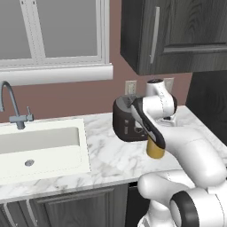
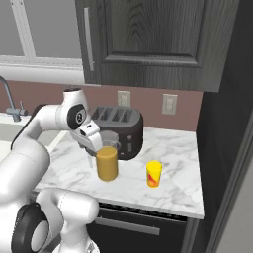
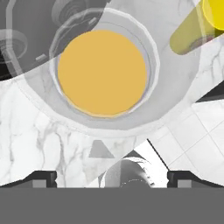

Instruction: Place the pitcher and cup on the dining counter for serving.

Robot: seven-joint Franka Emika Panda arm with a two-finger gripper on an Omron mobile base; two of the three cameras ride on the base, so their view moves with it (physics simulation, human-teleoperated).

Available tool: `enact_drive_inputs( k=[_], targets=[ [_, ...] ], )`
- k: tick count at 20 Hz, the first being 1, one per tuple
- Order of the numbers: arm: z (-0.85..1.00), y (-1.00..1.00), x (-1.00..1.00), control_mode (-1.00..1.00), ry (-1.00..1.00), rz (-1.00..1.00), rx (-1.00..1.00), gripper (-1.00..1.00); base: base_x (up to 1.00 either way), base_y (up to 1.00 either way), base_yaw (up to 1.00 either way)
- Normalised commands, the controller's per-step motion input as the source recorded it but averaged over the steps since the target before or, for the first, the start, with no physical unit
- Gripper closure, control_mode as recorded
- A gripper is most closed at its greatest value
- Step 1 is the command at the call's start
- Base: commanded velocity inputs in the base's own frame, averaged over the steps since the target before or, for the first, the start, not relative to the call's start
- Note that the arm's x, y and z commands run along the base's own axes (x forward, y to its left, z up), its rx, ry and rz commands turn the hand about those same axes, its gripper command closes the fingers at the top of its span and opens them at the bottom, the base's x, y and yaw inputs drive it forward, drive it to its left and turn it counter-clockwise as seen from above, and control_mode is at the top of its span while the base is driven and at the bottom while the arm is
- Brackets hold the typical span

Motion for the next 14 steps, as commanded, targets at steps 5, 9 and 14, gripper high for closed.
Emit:
enact_drive_inputs(
  k=[5,9,14],
  targets=[
    [-0.01,0.0,0.17,-1.0,0.0,-0.04,0.0,-1.0,0.0,0.0,0.0],
    [-0.09,0.0,0.2,-1.0,0.0,-0.03,0.0,-1.0,0.0,0.0,0.0],
    [-0.1,0.0,0.27,-1.0,0.0,-0.03,0.0,-1.0,0.0,0.0,0.0]
  ],
)
